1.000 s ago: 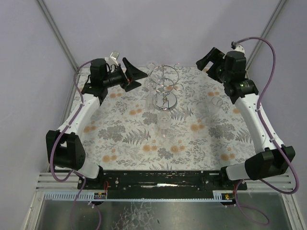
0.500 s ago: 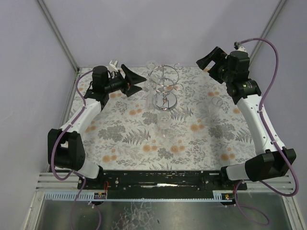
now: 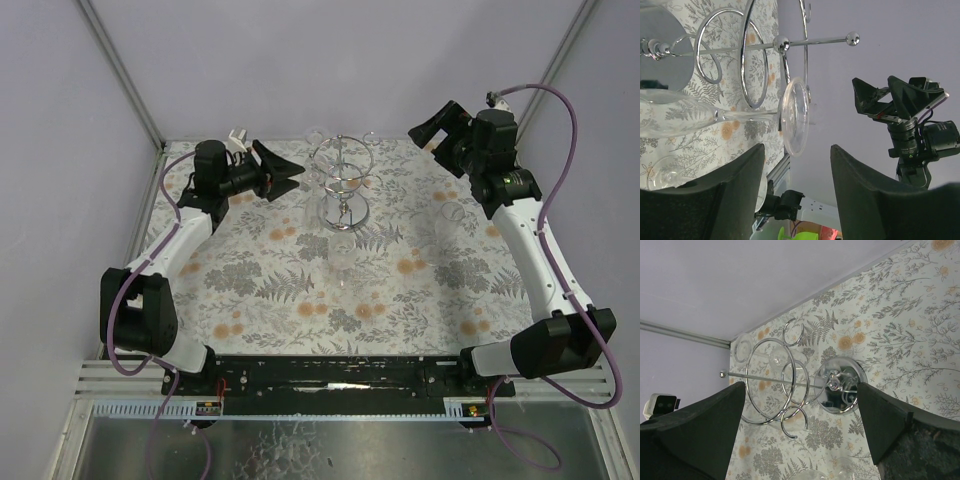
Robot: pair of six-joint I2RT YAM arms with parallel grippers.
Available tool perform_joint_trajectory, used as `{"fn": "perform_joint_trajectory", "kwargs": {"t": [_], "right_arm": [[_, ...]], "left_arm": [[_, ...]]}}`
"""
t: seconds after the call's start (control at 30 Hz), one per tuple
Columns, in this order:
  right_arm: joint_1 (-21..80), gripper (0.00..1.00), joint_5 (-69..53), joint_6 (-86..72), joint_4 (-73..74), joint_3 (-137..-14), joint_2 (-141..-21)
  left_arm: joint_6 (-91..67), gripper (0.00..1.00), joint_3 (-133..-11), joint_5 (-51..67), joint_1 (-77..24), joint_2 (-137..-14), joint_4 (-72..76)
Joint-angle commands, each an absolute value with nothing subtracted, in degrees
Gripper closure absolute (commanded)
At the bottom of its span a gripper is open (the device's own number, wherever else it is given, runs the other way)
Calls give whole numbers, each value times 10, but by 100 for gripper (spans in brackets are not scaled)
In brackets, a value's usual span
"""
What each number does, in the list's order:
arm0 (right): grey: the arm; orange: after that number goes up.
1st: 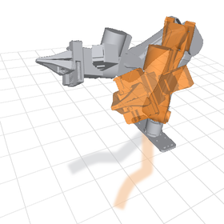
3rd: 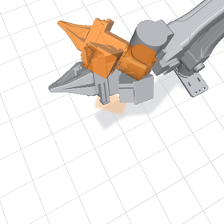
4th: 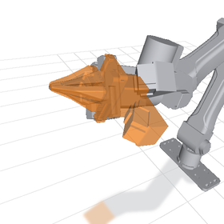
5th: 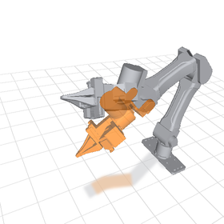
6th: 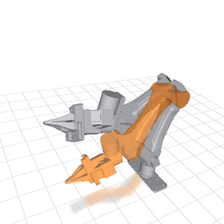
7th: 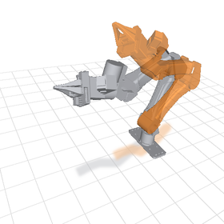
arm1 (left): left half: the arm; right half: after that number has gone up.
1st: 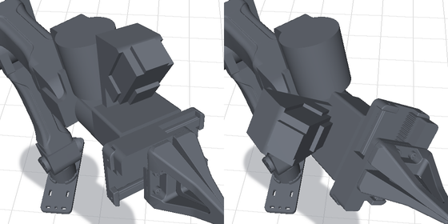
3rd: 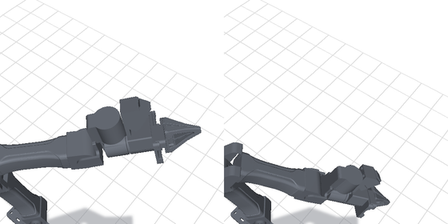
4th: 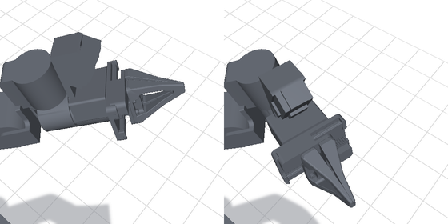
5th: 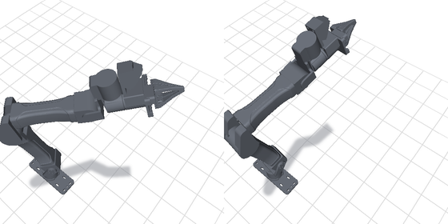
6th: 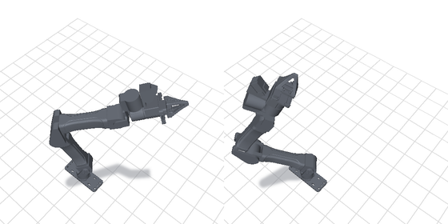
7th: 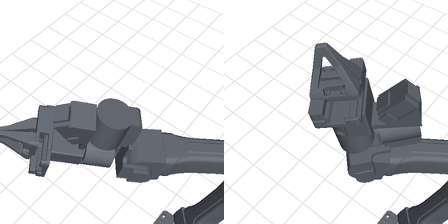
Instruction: Take the wine glass off the wine glass rack
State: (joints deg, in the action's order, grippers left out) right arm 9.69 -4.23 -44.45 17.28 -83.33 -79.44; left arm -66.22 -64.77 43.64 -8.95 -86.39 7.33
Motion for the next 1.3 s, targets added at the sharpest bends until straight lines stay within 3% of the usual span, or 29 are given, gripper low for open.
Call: {"fn": "perform_joint_trajectory", "kwargs": {"t": [0.0, 0.67, 1.27], "right_arm": [[95, 1, -56, -451, 140, -832, -772], [95, 1, -49, -452, 140, -811, -749], [96, 1, -54, -459, 136, -797, -740]], "left_arm": [[-675, 48, -643, 439, -96, -863, 124], [-673, 65, -639, 439, -112, -869, 123], [-665, 69, -650, 434, -111, -875, 121]]}}
